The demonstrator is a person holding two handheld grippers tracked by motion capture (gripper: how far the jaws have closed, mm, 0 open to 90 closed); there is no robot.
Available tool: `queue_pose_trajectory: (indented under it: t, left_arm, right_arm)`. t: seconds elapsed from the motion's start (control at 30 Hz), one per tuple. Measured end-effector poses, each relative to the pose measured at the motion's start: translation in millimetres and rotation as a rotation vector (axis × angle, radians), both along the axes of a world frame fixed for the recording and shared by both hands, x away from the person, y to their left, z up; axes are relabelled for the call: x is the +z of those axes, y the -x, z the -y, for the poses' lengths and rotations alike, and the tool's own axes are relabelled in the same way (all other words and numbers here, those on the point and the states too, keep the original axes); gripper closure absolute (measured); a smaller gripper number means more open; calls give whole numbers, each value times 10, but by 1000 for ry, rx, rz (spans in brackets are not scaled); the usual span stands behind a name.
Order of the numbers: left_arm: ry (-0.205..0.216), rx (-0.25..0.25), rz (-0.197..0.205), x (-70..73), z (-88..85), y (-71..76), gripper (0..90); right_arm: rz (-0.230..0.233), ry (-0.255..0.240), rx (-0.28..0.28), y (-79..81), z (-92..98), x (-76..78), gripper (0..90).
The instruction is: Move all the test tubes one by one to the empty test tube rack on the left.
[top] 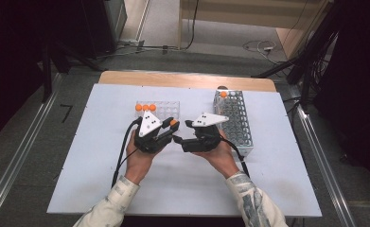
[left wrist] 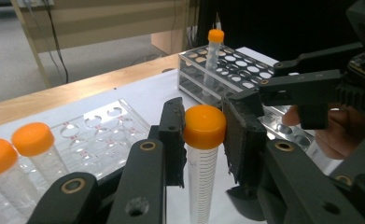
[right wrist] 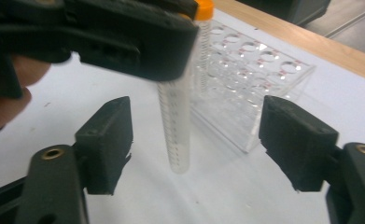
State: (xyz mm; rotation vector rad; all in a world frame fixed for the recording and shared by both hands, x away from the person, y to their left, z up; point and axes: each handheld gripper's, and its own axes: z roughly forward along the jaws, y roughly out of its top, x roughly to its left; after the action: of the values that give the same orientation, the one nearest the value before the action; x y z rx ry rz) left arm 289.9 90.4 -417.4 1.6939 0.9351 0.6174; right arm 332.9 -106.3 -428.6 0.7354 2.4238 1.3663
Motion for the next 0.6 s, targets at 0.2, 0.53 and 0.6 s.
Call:
queue_pose_trajectory:
  t: [0.2,0.53,0.6]
  left_arm:
    - [14,27,4,70,-57,-49,701]
    - [13,70,8,153,-139,-163,701]
    - [6,81,9,170,-160,-192,702]
  right_arm:
    - [23,-1,-34,-3,68,34,173]
    - [31,-2,-72,-2,211,80,165]
    - [33,-7,-77,1,243,95,168]
